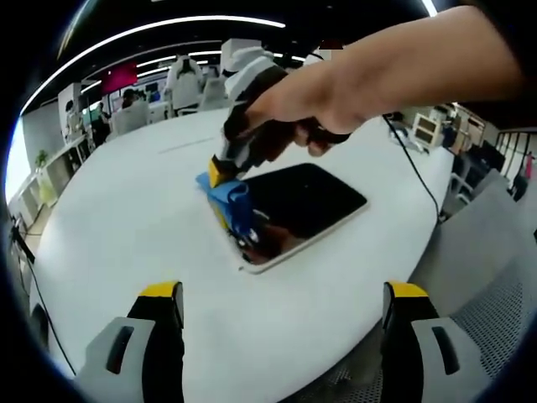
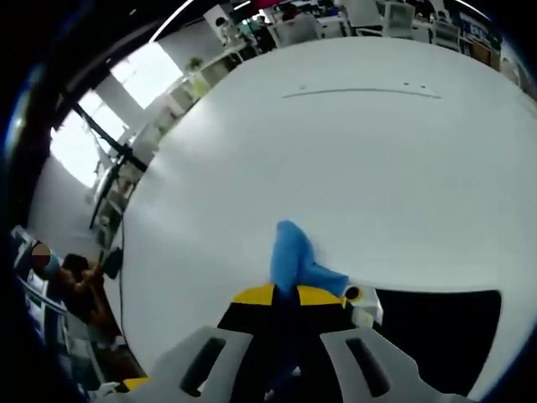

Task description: Wipe the mirror surface with the cleaning cloth until all visible marks leave the cleaned area.

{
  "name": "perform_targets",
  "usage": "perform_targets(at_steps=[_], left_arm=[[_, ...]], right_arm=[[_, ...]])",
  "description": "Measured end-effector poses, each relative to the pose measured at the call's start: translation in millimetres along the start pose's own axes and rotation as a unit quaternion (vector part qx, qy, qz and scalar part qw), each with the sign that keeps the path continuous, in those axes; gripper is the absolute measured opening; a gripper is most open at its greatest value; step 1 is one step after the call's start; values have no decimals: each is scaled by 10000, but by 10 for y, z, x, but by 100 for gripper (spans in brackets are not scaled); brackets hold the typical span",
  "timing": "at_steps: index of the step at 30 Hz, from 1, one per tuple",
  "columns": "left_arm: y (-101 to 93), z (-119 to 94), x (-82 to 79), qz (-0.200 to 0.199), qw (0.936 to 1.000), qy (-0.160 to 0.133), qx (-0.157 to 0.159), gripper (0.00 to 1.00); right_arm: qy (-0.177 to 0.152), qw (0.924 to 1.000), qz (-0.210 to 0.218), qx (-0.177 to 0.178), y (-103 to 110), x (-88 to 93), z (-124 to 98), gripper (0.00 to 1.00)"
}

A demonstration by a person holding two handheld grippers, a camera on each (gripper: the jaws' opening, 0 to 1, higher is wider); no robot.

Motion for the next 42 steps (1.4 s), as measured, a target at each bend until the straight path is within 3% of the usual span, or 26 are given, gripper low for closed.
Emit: perform_targets(at_steps=[13, 42], left_arm=[[20, 5, 2, -27, 10000, 6, -41, 99], [41, -3, -9, -9, 9999, -34, -137, 99]], right_arm=[[-48, 10000, 15, -28, 3, 21, -8, 3], [-8, 9999, -37, -156, 118, 353, -142, 3]])
Point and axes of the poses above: the point that each gripper's makers call its tool centre point, and the gripper's own axes: z roughly forward along the fingers, y roughly to its left, x roughly out of its underside, the point moved 5 cm from there along -z, roughly backward along the fingers, and after that the axes turned 15 degrees about -x, right-handed, at the moved point
